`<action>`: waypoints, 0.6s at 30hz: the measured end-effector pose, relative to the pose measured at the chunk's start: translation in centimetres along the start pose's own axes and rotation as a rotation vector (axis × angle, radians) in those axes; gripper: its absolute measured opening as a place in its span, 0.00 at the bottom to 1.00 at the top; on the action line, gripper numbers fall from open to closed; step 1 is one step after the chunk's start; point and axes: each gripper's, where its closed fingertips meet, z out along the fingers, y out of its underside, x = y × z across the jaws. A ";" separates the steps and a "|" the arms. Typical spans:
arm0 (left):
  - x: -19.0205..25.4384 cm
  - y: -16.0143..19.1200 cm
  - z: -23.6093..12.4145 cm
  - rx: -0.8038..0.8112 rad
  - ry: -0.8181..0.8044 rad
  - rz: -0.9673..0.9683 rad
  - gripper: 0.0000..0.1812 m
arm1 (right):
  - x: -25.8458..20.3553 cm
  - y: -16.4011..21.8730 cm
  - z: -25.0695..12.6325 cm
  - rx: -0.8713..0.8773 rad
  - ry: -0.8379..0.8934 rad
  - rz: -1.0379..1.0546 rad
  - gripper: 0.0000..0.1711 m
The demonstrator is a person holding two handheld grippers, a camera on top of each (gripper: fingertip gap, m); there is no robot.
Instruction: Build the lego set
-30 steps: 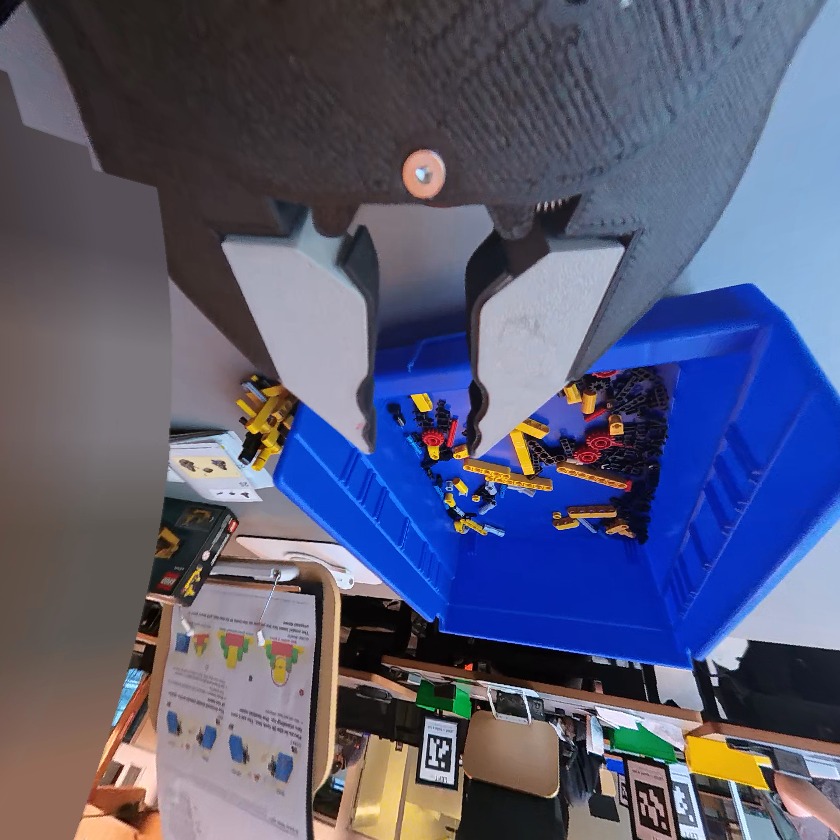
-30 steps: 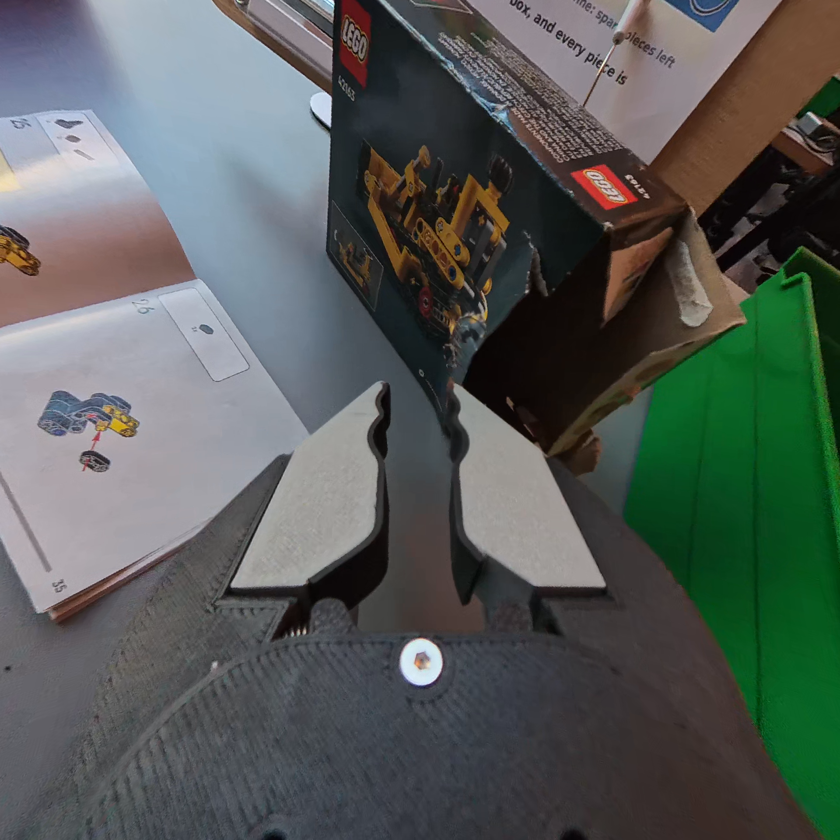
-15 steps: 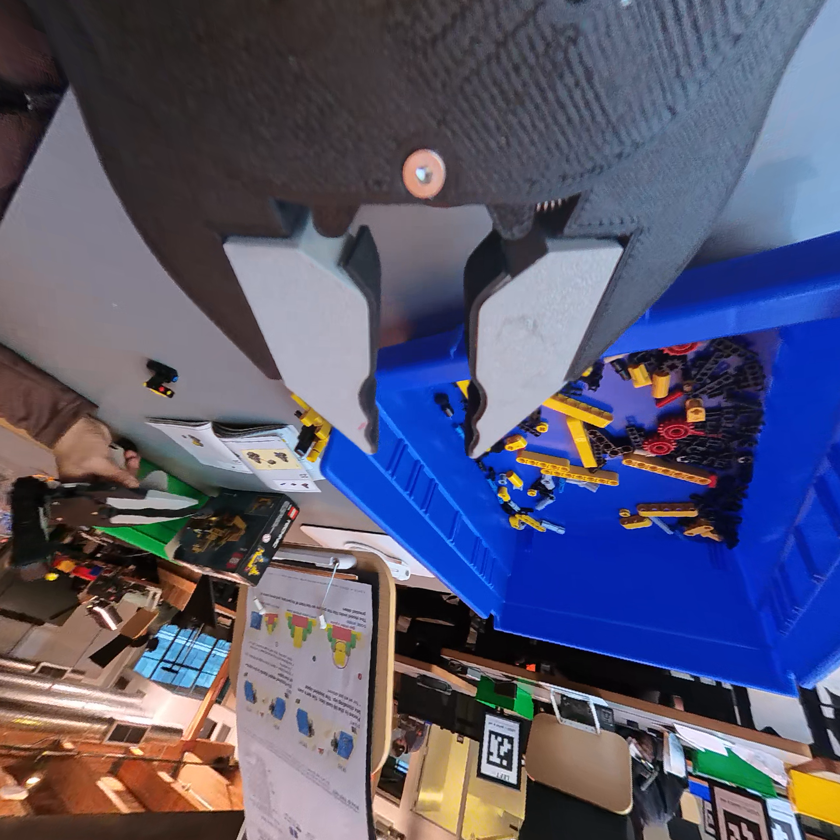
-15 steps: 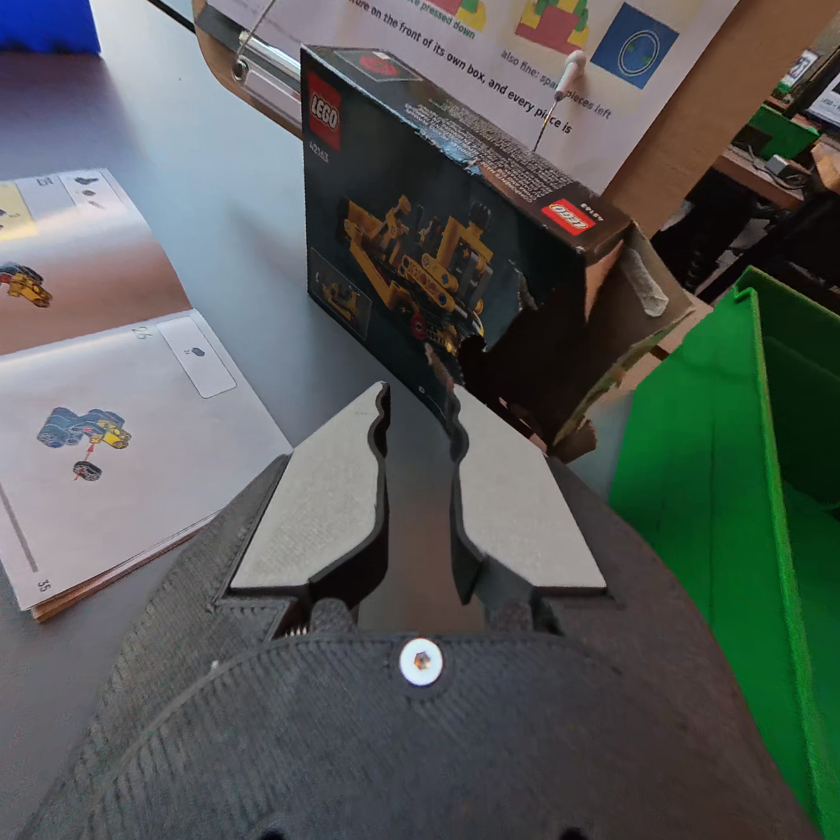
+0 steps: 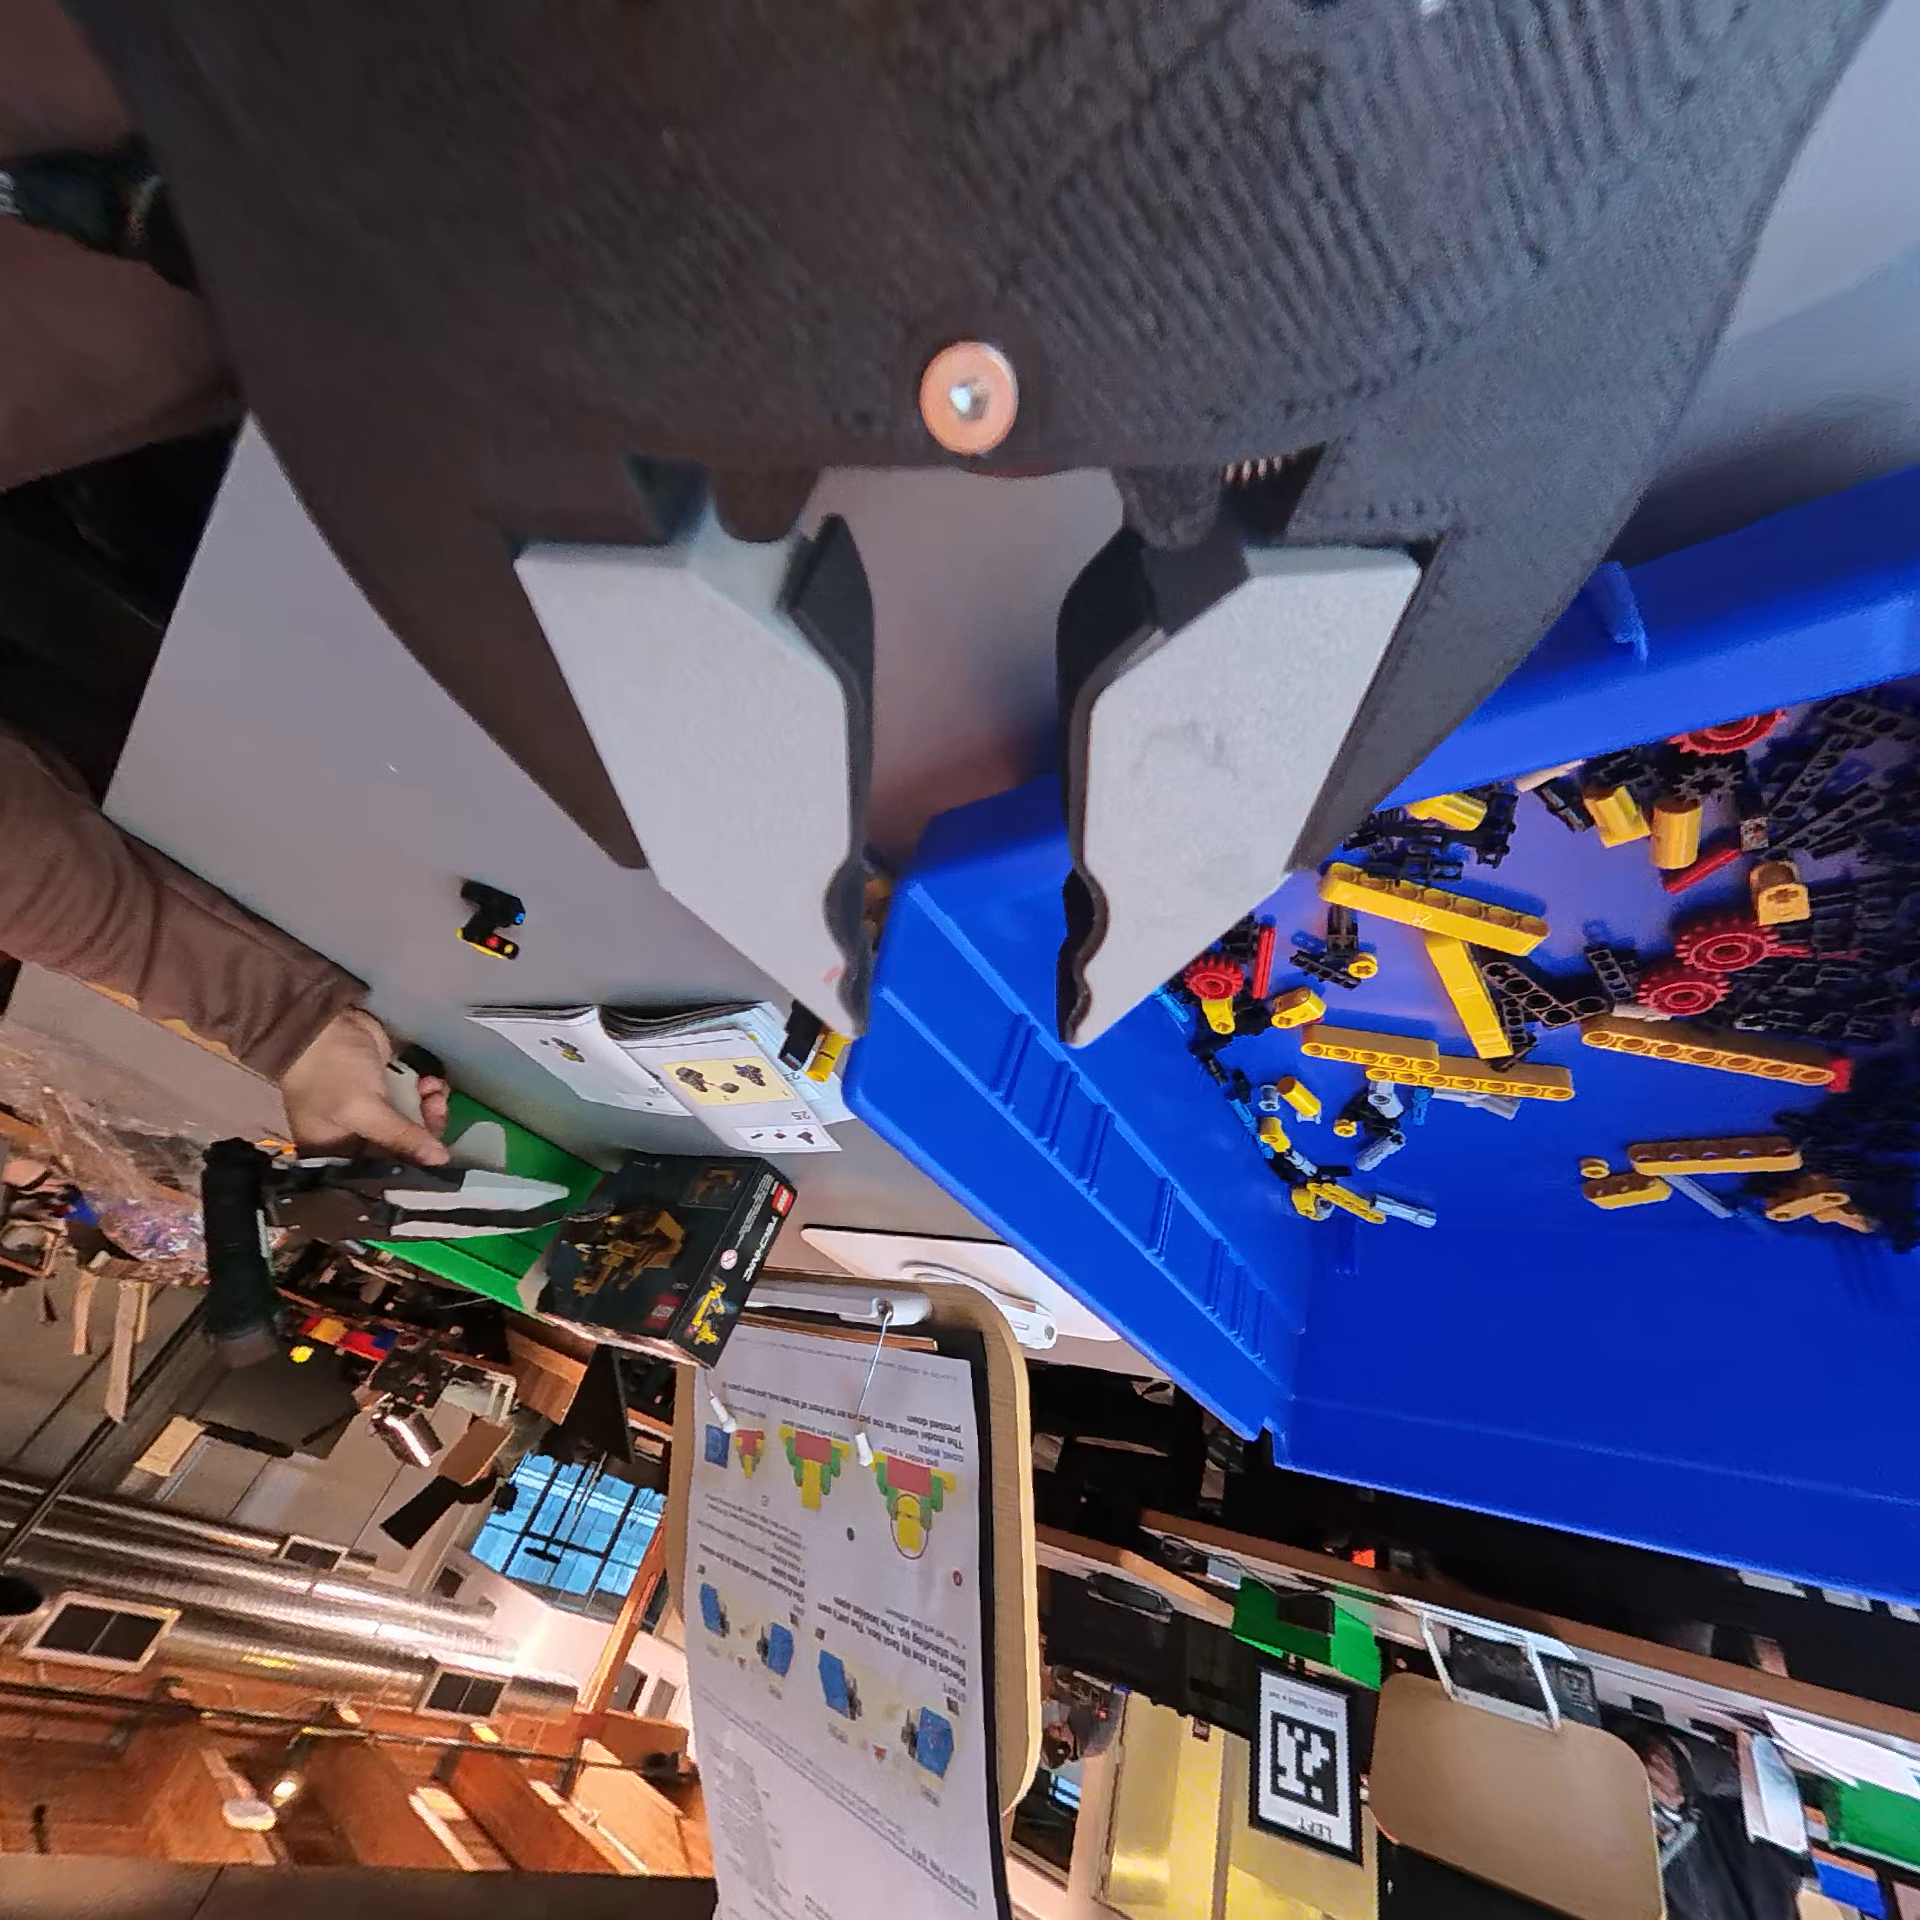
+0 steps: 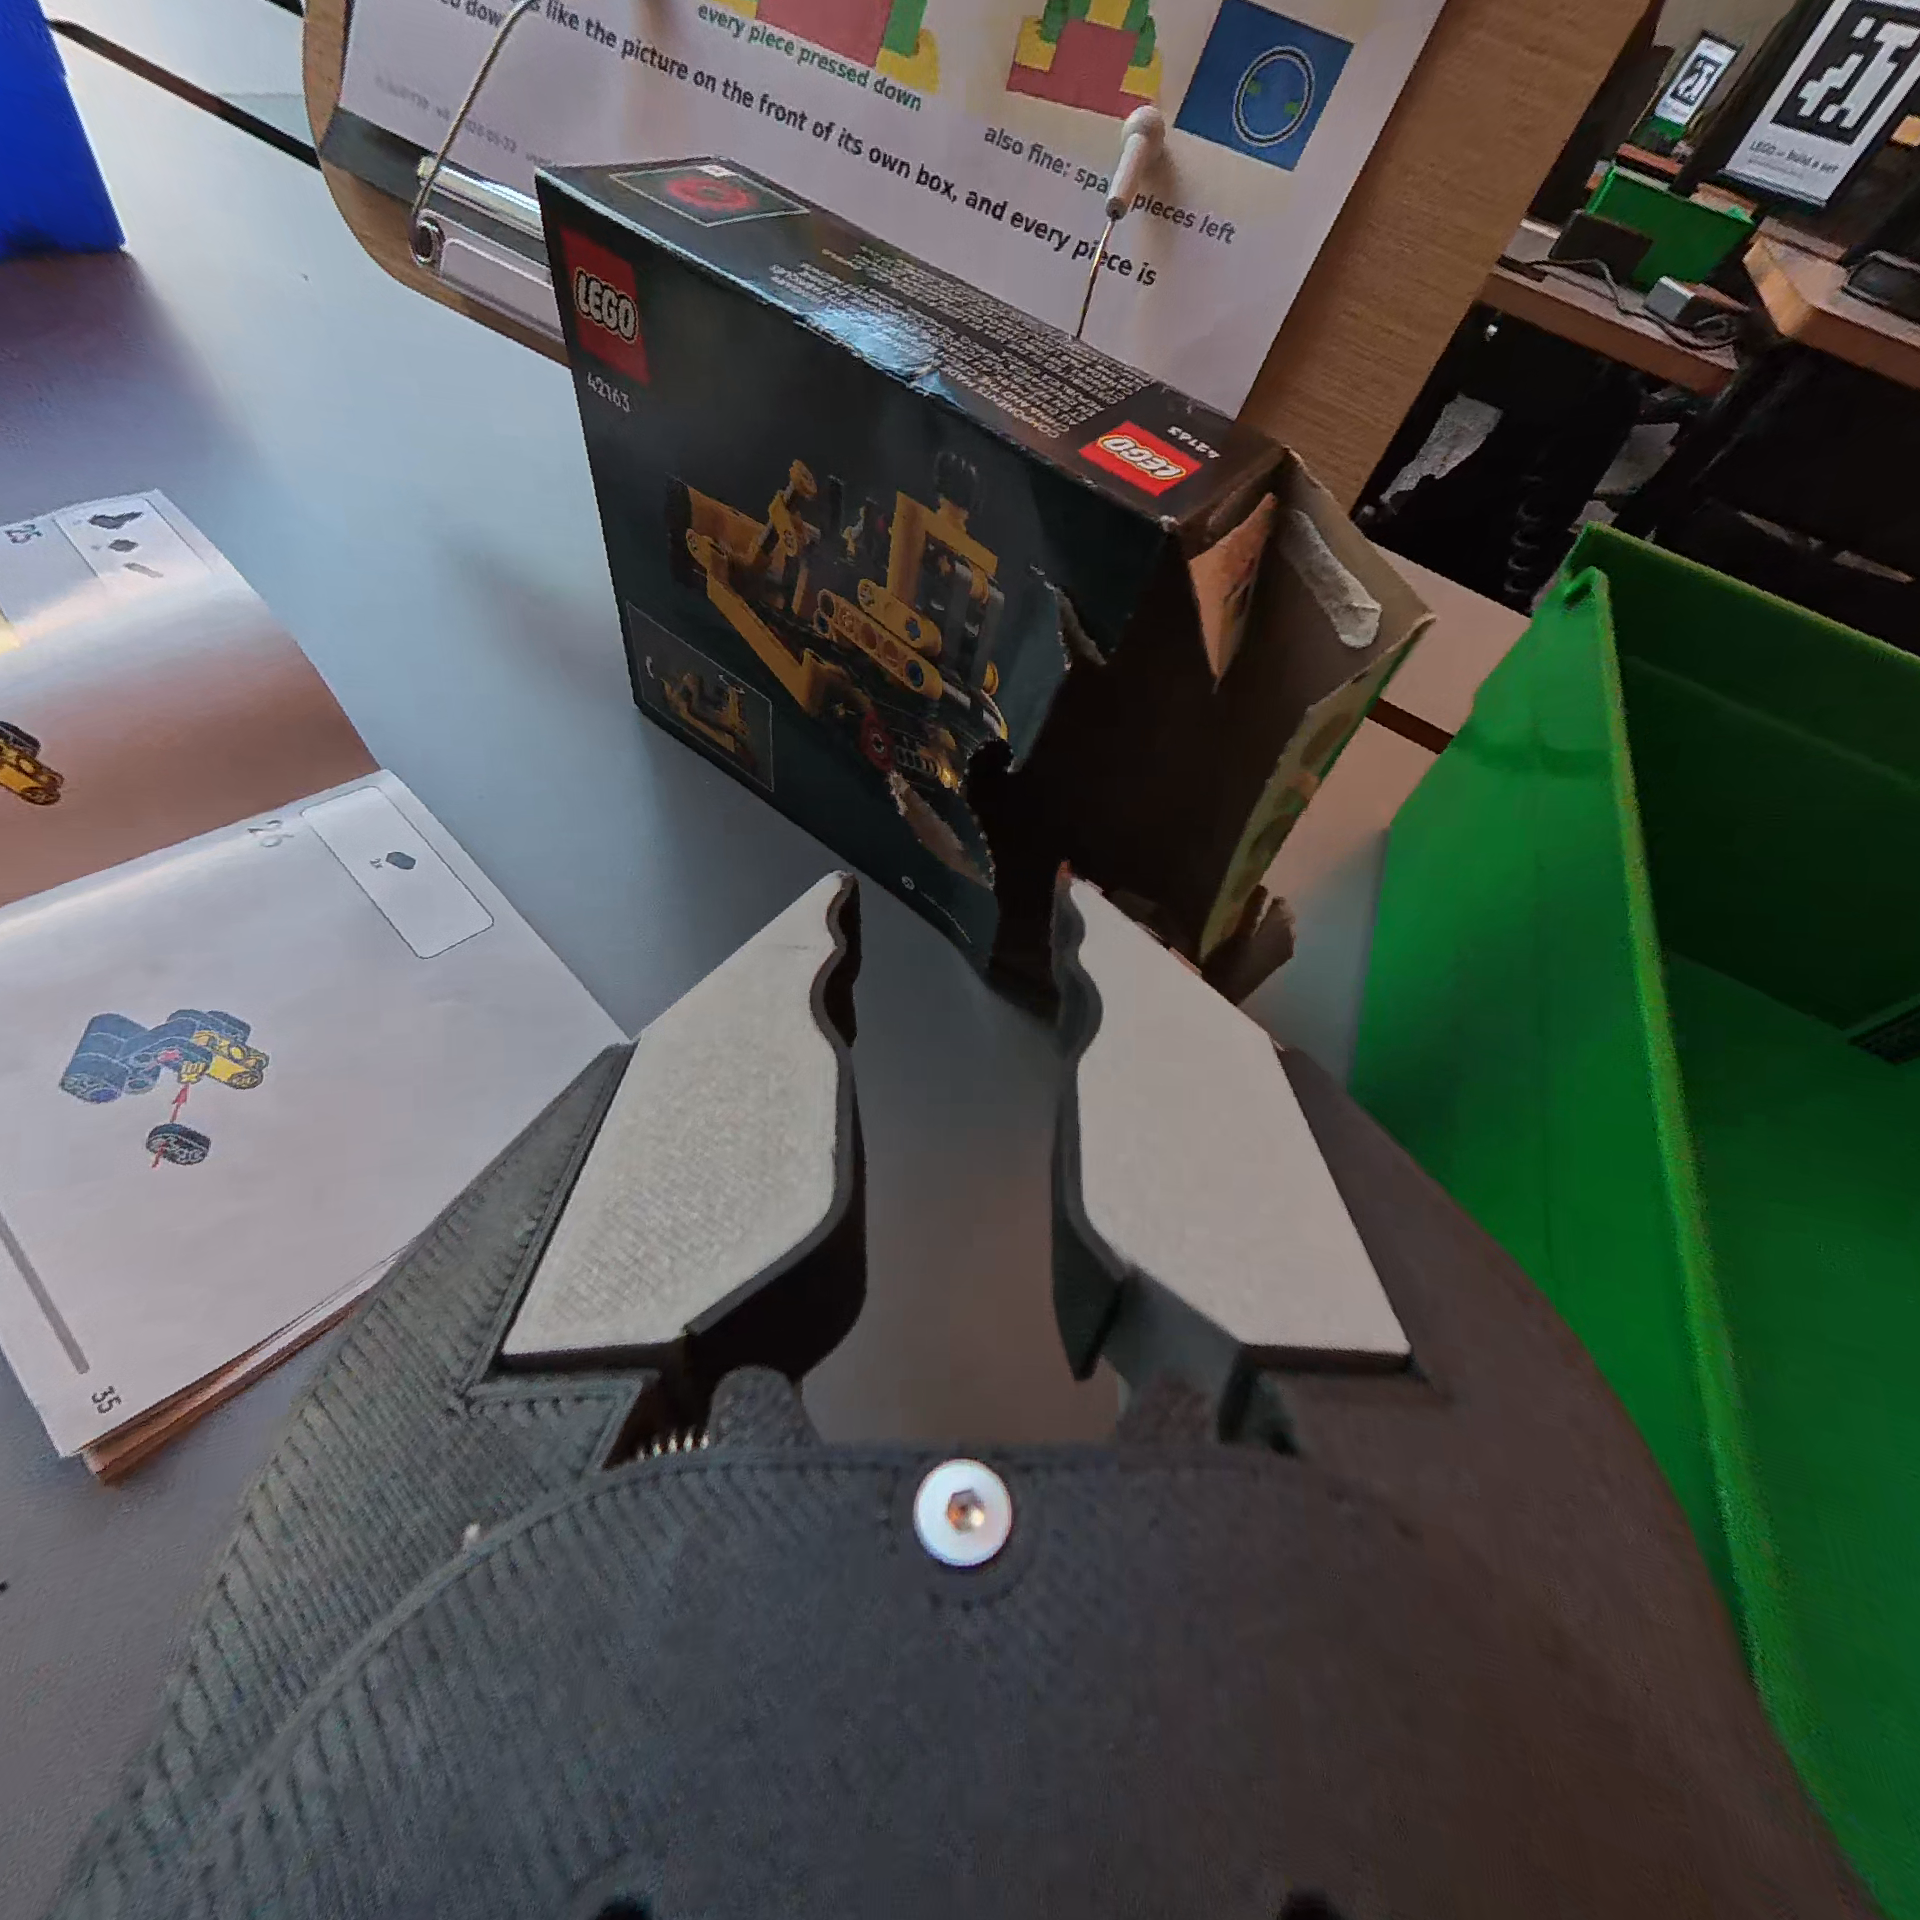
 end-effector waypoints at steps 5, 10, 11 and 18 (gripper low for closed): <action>-0.5 -0.4 -0.9 0.042 0.030 -0.110 0.18 | 0.9 -0.2 -0.4 0.027 0.005 0.073 0.20; -1.3 -1.5 -3.0 0.138 0.011 -0.139 0.18 | 0.6 -0.1 -0.1 0.017 0.015 0.012 0.19; -1.5 -1.6 -3.2 0.146 0.005 -0.138 0.18 | 0.6 0.0 0.0 0.005 0.024 0.002 0.19; -1.6 -1.3 -3.0 0.120 0.045 -0.183 0.18 | 0.2 -0.3 1.0 -0.012 0.035 -0.010 0.18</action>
